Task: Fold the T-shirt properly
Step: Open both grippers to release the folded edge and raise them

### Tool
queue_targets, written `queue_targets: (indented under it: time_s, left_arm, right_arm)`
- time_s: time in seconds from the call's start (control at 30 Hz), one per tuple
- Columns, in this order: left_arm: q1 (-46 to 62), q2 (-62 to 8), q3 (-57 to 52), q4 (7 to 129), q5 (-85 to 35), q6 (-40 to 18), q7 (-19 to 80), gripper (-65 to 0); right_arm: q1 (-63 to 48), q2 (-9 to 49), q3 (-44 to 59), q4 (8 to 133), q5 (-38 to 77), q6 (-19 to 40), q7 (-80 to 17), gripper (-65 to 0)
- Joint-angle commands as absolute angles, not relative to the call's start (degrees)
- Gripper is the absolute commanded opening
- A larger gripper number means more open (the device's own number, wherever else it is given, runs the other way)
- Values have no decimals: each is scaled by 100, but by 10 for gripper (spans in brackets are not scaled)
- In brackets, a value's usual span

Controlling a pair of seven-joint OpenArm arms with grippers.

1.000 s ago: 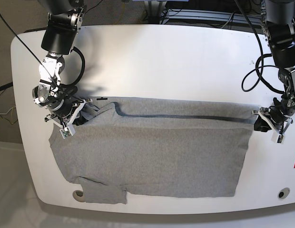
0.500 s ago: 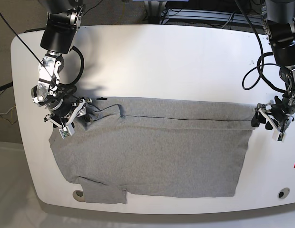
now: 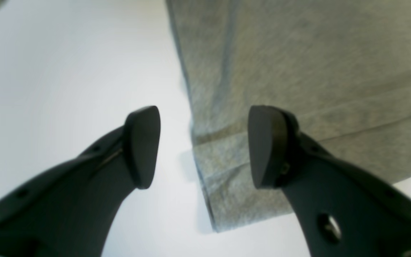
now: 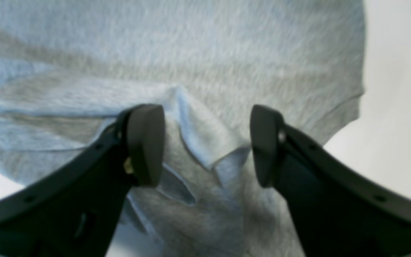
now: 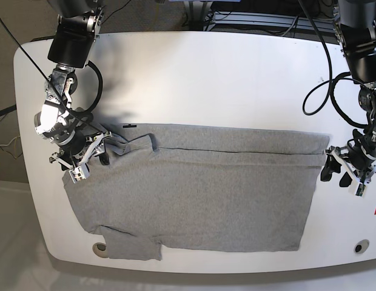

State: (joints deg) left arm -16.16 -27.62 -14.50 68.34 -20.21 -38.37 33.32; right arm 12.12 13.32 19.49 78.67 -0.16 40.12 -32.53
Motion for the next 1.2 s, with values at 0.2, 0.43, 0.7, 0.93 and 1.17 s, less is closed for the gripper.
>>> queue_targets:
  time_s: [0.2,0.43,0.7,0.93,1.17]
  left_arm:
    - [-1442,-2971,-1746,7201,-2373,-3967,3239,-292]
    - [-459,-2972,-1944,7842,-2399,-4000,3147,-299]
    - [203,-2875,-2225,8118,-2352,-4000,3033,-304]
    - [40,-2804,-2443,7558,-2362,-4000,3021,-294]
    - [39,-2794,-2358,7410,-2320,-4000,3019,-293]
  right_arm:
    - [776,1501,2884,8769,146,4000,-3115,-306]
    - [285,1529,3755,8974,381,4000,-3351,-303]
    - [155,1517,4449,8497,580,4000,-3589,-299]
    - [335,1444,4682,7557,585,4000,-3166,-295]
    - [408,1436,4509,7324,773,4000,-3202,-294]
